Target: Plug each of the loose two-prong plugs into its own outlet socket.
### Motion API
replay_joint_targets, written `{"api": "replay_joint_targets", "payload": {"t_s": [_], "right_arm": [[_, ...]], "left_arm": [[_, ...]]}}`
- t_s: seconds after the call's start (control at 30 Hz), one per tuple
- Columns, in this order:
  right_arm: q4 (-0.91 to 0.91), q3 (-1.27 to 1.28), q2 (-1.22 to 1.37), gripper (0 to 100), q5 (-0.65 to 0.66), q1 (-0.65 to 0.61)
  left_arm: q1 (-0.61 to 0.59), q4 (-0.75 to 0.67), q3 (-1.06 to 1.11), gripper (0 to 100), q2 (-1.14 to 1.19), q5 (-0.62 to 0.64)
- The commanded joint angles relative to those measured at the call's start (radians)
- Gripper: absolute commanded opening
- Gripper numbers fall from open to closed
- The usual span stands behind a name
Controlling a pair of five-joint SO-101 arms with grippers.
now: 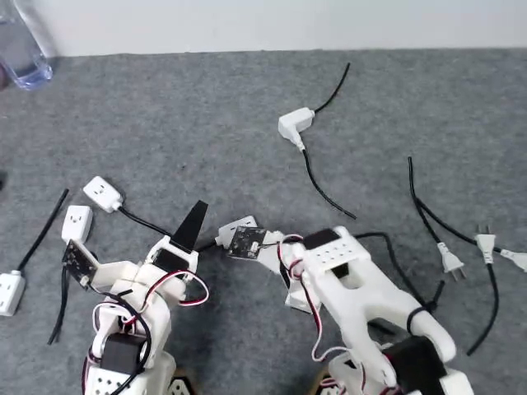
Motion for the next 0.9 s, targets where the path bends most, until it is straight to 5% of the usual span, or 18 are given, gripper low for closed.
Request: {"api": "replay_joint_targets", "payload": {"t_s": [0.0, 0.27, 0.87], "right_arm": [[0.117, -0.149, -0.012, 28.9, -0.049, -0.022], [0.159, -0.269, -0.001, 28.9, -0.077, -0.065], [-0.154, -0.075, 0.001, 28.8, -0.259, -0.058]], "left_arm": [[0.006, 0.002, -0.012, 31, -0.009, -0.009], [0.006, 0.002, -0.013, 31, -0.009, -0.009], [0.005, 0.002, -0.015, 31, -0.009, -0.009]]}}
